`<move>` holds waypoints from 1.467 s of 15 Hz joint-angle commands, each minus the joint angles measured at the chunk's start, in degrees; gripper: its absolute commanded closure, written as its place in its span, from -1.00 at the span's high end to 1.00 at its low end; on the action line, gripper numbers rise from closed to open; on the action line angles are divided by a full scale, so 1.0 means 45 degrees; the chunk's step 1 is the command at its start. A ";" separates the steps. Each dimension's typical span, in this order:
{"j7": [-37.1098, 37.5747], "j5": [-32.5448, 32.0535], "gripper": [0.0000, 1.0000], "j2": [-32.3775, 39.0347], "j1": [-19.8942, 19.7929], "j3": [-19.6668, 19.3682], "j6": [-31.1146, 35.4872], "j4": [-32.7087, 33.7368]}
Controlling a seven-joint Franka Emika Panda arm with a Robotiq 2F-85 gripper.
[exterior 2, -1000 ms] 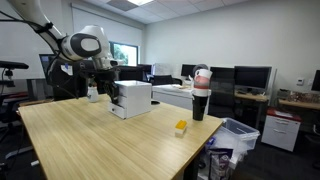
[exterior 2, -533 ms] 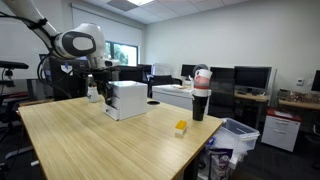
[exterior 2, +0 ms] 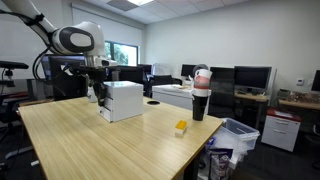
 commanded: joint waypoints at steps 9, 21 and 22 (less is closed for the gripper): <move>-0.0080 0.2338 -0.83 -0.0811 0.0143 0.0122 -0.0033 -0.1112; 0.2519 0.0272 -0.83 -0.1722 -0.0198 0.1049 -0.0831 -0.0936; 0.2512 0.0261 -0.83 -0.1715 -0.0182 0.1076 -0.0945 -0.0893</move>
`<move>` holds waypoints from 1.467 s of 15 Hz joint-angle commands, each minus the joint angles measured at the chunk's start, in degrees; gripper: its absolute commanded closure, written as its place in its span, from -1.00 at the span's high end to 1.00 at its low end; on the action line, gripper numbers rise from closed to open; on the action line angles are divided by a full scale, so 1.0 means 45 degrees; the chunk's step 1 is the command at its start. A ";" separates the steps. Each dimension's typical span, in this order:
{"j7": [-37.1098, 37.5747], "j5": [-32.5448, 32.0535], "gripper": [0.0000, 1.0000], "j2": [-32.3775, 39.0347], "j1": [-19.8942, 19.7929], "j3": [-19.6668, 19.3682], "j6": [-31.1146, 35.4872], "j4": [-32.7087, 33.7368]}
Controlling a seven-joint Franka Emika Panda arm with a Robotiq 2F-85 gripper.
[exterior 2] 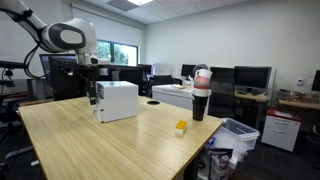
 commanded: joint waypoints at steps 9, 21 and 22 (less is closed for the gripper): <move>-0.0318 0.0436 -0.83 -0.0397 -0.0016 -0.0010 0.0410 -0.0910; 0.0184 0.0328 -0.83 -0.1642 0.0012 0.0448 0.0643 -0.1826; 0.0264 0.0270 -0.83 -0.1803 -0.0008 0.0539 0.0600 -0.1913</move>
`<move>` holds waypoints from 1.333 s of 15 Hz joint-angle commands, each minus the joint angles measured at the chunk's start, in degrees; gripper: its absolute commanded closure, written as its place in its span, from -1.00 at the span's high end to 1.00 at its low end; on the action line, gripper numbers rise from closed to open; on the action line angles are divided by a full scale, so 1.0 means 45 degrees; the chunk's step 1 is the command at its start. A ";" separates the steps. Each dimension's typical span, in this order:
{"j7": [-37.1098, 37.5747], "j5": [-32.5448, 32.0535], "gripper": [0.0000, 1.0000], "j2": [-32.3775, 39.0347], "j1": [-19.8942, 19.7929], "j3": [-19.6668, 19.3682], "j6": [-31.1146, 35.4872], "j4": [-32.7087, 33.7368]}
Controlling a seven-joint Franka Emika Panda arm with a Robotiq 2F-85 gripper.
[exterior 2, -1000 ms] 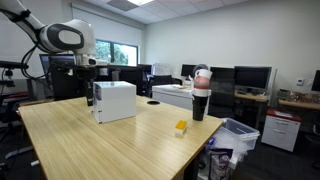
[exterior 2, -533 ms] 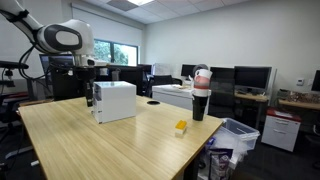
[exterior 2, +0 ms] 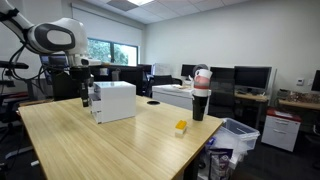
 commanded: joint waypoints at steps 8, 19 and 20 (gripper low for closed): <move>0.0456 0.0175 -0.83 -0.1658 -0.0034 0.0656 0.0051 -0.1177; 0.1159 0.0396 -0.83 -0.2049 -0.0043 0.1143 -0.0067 -0.1326; 0.1246 0.0431 -0.83 -0.2024 -0.0025 0.1176 -0.0057 -0.1325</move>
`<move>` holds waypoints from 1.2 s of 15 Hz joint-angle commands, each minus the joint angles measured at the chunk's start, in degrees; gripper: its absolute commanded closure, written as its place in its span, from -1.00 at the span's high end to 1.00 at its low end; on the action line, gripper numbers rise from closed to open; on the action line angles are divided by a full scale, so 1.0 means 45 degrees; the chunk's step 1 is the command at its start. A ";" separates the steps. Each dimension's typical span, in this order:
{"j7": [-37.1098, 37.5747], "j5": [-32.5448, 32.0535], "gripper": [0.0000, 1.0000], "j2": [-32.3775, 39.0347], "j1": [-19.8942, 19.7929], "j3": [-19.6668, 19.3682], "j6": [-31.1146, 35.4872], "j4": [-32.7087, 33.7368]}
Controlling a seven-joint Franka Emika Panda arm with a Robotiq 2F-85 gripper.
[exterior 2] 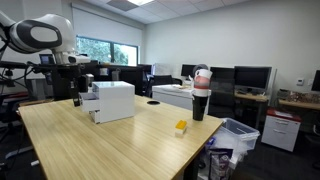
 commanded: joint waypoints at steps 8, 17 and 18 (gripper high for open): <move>0.1203 0.0578 -0.83 -0.0182 0.0151 0.0691 0.0070 0.0033; 0.1353 0.0545 -0.84 -0.0260 0.0405 0.1071 -0.0001 -0.0001; 0.1322 0.0524 -0.84 -0.0270 0.0400 0.1087 -0.0010 -0.0002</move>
